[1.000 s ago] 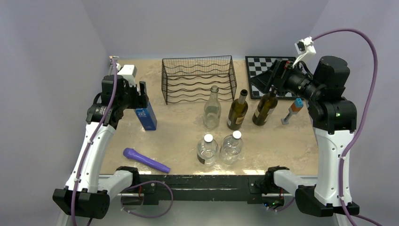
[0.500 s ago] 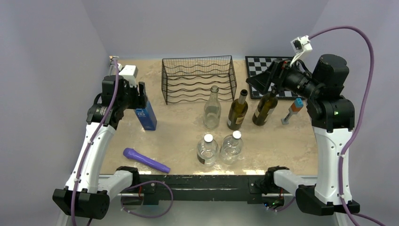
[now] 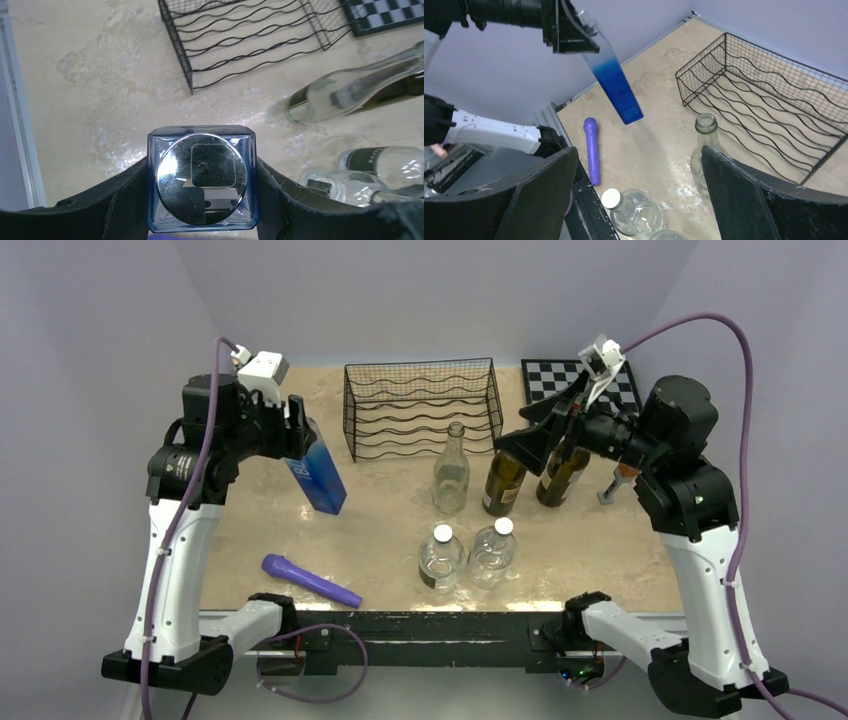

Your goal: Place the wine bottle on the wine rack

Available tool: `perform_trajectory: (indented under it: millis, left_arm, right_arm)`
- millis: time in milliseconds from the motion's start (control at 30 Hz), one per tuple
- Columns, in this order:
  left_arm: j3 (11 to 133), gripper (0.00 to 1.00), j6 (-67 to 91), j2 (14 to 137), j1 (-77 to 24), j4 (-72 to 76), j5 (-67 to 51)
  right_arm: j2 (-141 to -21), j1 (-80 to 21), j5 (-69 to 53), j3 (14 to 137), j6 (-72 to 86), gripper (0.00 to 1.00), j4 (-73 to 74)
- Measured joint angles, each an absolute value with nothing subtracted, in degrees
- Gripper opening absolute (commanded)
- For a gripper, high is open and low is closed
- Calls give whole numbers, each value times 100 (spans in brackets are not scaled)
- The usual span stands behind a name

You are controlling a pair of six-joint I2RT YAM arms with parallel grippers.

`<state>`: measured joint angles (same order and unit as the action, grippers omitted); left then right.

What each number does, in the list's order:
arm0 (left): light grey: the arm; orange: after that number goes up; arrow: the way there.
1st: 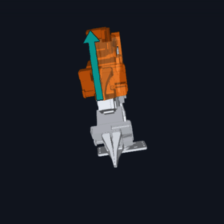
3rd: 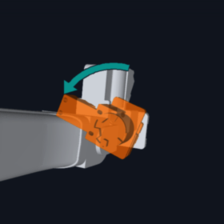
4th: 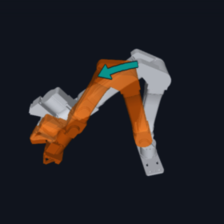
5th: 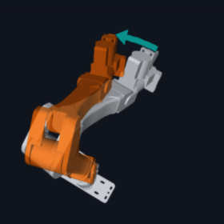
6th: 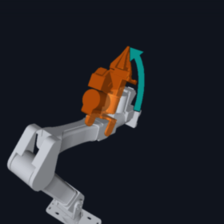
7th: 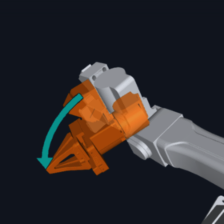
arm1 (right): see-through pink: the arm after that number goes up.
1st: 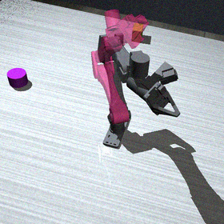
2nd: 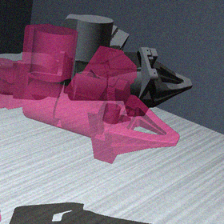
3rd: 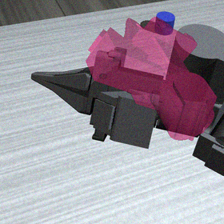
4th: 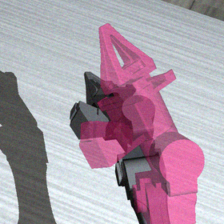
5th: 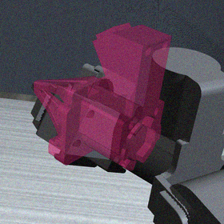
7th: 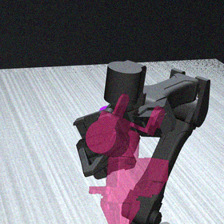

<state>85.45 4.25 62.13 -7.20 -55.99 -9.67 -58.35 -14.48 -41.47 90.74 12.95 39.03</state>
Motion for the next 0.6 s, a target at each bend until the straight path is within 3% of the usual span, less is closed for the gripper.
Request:
perform_trajectory:
  millis: [333, 600]
  left_arm:
    - [9981, 0, 773, 6300, -801, -6075, -2010]
    - [10774, 0, 1205, 6333, -873, -6471, -2327]
  right_arm:
    - [-5819, -3603, -2965, 8232, 661, 99, 2462]
    - [-6670, -5113, -1861, 8108, -172, 99, 1599]
